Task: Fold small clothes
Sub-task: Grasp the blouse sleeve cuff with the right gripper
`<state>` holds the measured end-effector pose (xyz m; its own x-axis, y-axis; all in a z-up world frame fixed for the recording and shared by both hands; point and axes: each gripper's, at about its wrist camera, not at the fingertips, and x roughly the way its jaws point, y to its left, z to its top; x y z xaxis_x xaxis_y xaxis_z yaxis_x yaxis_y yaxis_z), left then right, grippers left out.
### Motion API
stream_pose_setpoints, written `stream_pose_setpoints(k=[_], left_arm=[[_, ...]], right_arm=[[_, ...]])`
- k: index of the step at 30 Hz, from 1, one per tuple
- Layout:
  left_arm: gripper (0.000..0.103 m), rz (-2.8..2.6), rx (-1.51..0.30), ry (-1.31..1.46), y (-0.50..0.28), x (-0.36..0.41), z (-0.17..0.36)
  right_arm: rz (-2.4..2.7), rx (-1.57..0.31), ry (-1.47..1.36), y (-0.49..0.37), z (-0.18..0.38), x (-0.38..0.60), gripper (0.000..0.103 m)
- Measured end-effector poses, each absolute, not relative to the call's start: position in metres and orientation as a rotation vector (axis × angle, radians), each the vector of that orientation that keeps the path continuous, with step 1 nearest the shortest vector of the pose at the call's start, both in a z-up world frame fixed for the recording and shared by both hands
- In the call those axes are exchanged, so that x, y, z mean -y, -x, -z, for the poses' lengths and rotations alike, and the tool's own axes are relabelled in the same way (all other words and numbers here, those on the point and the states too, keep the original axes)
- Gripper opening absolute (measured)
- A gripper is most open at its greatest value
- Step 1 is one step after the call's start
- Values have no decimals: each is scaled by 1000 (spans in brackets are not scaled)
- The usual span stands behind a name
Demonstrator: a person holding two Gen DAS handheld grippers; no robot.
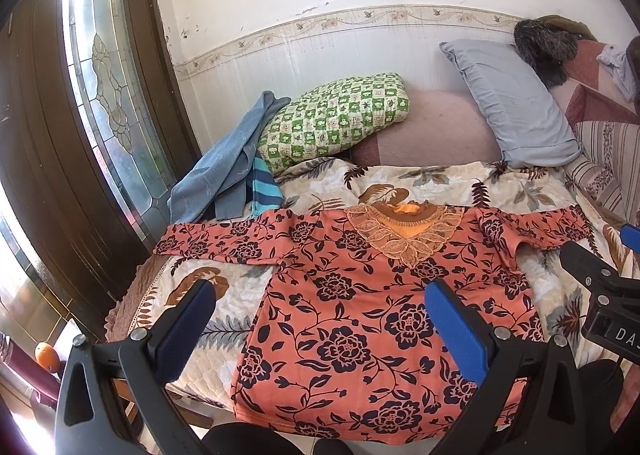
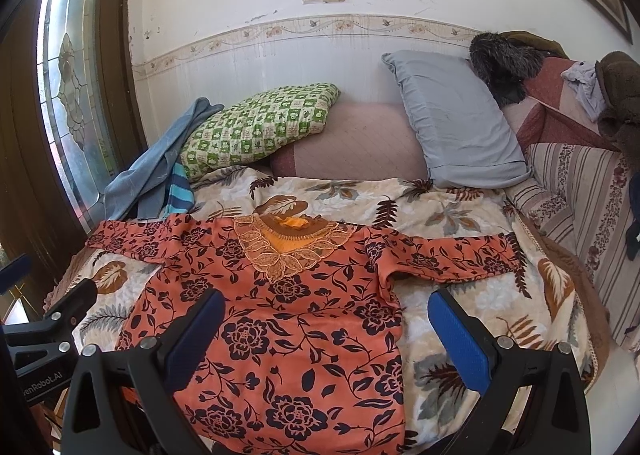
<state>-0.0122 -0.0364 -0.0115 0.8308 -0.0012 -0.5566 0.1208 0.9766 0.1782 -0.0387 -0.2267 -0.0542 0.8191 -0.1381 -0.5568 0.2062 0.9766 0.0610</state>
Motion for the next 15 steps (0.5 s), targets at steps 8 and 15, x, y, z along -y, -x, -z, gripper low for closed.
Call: stream_pose_setpoints(k=[8,15], left_arm=[[103,97,-647,-201,3,37,28],[103,125,-762,-124,-66,32,73]], right_arm=[[202,-608,-148,34,67,246,103],[258,-661,-389,3,129,361,103]])
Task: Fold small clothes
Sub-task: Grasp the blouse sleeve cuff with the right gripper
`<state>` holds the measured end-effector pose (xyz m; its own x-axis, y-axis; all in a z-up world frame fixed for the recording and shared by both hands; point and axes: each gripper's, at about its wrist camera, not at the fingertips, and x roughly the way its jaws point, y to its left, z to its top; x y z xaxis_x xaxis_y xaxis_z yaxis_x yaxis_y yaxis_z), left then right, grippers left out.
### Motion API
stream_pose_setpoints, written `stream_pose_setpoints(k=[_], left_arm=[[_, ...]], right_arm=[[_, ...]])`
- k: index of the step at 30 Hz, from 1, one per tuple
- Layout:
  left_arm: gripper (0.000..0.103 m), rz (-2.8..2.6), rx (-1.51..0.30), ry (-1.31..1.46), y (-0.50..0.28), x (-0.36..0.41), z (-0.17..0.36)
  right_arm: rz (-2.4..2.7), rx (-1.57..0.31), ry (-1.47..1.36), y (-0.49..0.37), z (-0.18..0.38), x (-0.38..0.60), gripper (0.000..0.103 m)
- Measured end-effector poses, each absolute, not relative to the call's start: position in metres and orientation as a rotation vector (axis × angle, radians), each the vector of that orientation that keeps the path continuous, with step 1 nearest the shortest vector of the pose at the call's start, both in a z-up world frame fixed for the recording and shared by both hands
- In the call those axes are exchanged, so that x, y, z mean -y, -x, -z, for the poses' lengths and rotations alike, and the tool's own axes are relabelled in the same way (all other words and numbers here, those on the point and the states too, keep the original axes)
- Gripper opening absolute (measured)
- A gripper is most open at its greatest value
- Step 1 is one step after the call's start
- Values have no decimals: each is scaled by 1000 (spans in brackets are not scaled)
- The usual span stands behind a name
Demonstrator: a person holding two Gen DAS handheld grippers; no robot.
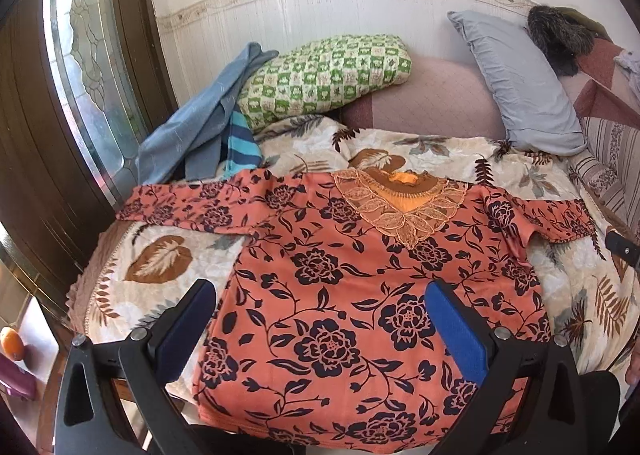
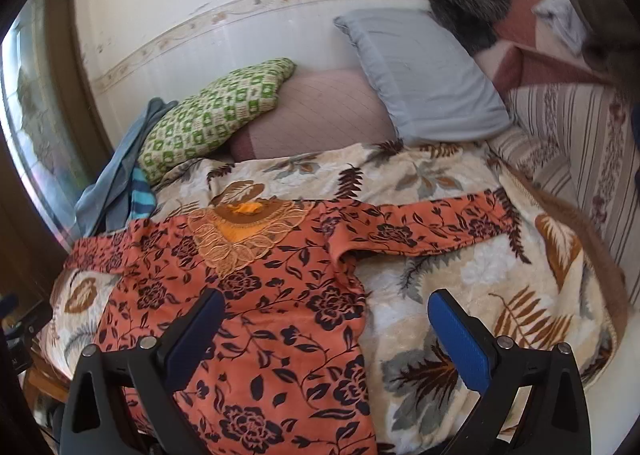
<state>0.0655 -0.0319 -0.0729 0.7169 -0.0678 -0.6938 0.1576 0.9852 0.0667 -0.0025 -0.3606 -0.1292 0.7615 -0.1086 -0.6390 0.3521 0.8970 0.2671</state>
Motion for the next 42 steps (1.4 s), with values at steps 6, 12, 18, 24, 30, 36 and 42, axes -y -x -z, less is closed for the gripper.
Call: stream_pose_setpoints(k=[6,12,18,24,30,36,42], left_arm=[[103,142,-973,3,-145,36,150],[103,182,-962,120,-193,53,183],[103,146,-874,38,-215,68,207],[103,120,-858,46,-229,54,212],[103,78,-877,87,-238,31,215],[103,59,-865,97,-236,21,215],[103,59,-867,86,-236,21,216]], right_arm=[[280,-594,-956,-16,208,504,102],[310,-452,-1314,-42,271,571,97],[395,-442,-1410,-76,305,609,87],[416,-457,-1372,-107,310,627,63],[502,-577,-1375,-116,314,639,14],[573,-693,-1350,-108,299,633,26],[625,-642,-1293,-105,290,626,70]])
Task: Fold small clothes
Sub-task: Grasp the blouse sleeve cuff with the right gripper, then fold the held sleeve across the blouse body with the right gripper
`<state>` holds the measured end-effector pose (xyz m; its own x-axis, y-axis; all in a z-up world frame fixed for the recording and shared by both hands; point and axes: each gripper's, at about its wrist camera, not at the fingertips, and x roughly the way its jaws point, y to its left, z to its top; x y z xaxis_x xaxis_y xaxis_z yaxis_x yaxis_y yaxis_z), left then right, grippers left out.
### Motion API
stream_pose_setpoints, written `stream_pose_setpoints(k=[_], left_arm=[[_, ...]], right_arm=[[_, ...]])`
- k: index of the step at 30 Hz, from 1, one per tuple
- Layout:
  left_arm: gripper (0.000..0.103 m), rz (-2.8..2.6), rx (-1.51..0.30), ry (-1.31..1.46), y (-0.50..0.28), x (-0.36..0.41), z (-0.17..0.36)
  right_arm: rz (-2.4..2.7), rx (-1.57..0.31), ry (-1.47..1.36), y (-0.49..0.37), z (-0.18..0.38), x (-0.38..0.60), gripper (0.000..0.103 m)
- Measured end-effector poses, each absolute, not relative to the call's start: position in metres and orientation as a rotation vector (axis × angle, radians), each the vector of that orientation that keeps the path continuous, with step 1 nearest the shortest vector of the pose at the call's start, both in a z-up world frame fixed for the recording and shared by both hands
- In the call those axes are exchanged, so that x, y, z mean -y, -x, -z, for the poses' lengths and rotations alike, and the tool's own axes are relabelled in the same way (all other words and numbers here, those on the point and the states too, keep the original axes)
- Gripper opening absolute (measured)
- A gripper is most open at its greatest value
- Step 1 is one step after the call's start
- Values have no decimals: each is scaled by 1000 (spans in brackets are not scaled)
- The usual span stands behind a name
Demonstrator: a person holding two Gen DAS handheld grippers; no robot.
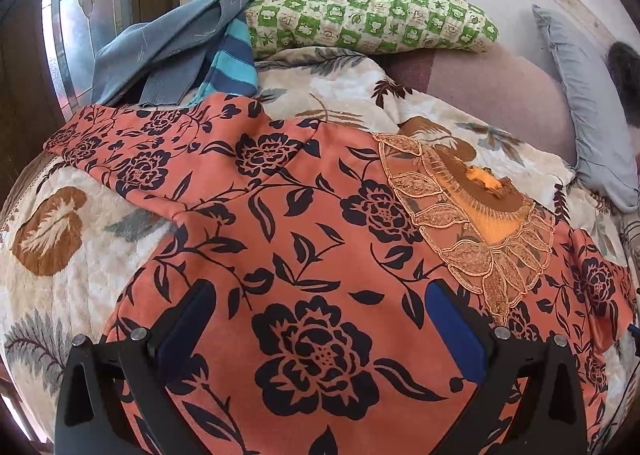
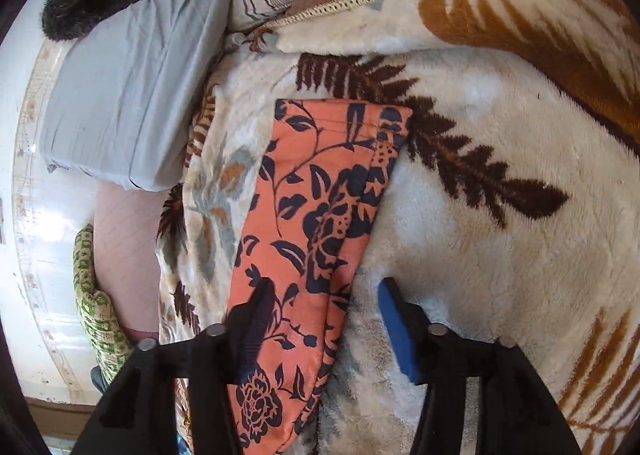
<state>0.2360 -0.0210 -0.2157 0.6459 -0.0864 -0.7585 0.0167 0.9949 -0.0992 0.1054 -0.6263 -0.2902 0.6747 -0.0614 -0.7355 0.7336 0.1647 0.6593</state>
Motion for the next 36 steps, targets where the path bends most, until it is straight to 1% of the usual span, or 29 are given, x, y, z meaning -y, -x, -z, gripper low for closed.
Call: stream_pose_setpoints(k=[1,6,7,8,9,10,11,14,16,20,23,26,29,31,36], left_arm=[[103,61,-870,84,-236,22,216],[103,67,-877,70,-238,26,217],[103,68,-881,70,-238,27,217],[103,69,-883,73,-238,27,217],[103,72,-883,75,-237,26,216],[103,72,-881,76,-236,25,216],[103,72,-879,74,-235,25,215],[103,65,-874,76,-235,20,213],[103,53,-872,97,-235,13,210],[103,24,-858,174,-235,-8,201],[103,-11,-837,219,-233,-26,195],[103,-60,-818,239,-234,-45,192],[103,-110,-810,258,-237,-64,191],[103,-143,-793,270,-238,-75,189],[103,-158,-809,351,-244,-88,191]], right_arm=[[640,-643,-1257,-109,287,627,72],[659,-644,-1205,-124,292,633,72],[663,-642,-1188,-127,292,635,66],[676,-649,-1178,-132,295,640,54],[687,-653,-1170,-134,299,644,49],[700,-658,-1164,-134,302,649,33],[705,-654,-1174,-132,305,653,22],[674,-582,-1251,-118,298,653,11],[599,-519,-1219,-117,274,639,9],[372,-406,-1113,-140,215,589,9],[169,-376,-1045,-164,176,531,9],[-45,-389,-998,-192,151,457,9],[-158,-475,-927,-221,141,379,9],[-204,-527,-940,-225,148,343,9],[-77,-686,-803,-228,175,326,11]])
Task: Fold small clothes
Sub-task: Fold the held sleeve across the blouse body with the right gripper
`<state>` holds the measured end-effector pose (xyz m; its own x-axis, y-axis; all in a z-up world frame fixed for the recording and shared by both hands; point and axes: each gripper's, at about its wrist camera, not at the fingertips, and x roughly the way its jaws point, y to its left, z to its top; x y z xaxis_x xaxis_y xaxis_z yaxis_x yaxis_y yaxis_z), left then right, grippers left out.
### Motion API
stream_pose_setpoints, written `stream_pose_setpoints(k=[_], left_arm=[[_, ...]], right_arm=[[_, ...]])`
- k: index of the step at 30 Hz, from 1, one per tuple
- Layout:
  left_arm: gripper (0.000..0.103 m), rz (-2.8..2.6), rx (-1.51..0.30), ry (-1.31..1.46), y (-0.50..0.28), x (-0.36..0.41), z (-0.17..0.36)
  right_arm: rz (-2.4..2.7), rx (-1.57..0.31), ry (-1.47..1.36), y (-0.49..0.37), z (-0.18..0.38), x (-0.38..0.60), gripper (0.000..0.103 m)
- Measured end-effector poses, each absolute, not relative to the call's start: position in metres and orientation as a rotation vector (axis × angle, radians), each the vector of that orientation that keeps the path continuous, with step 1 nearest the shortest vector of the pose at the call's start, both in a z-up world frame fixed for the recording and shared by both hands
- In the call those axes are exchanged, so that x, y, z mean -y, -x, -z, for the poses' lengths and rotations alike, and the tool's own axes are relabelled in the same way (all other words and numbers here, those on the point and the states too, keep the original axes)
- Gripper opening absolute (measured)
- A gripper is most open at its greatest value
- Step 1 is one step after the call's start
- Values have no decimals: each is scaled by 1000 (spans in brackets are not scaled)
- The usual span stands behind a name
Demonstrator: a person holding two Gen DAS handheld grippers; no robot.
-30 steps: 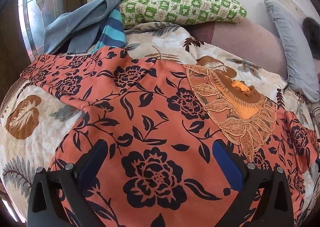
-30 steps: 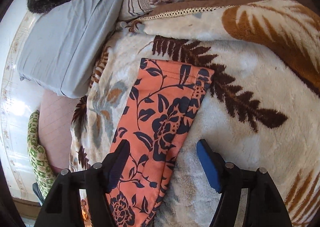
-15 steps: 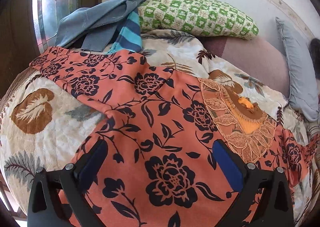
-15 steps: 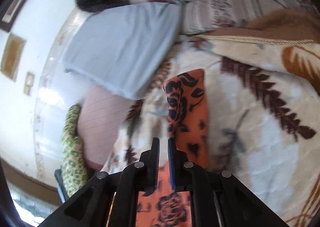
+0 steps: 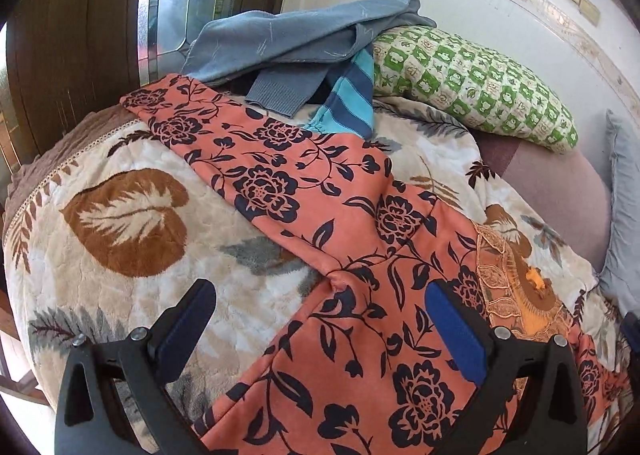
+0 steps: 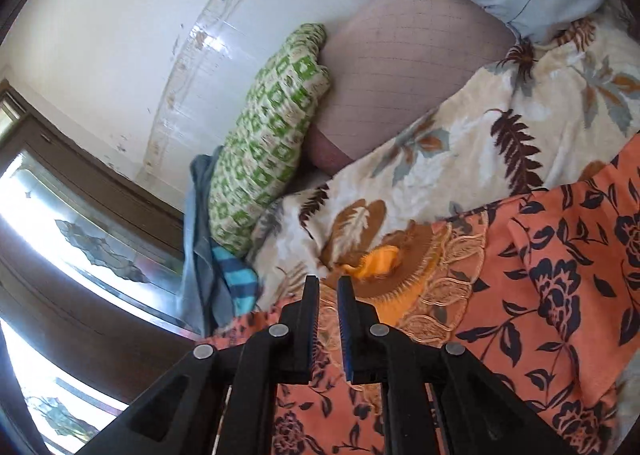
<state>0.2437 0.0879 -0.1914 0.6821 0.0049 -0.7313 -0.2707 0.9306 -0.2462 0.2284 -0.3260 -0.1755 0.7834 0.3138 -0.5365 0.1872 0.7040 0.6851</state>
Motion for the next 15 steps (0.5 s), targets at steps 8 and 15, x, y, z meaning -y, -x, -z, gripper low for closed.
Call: stream_pose_setpoints(k=[8,15], left_arm=[[103,-124,-812,211,-244,-52,193],[103,-31,-871,45,-253,7,205]], right_arm=[[431,-673,-866,-171,197,494,14],[656,-663,-1165,-97,260,611,65]])
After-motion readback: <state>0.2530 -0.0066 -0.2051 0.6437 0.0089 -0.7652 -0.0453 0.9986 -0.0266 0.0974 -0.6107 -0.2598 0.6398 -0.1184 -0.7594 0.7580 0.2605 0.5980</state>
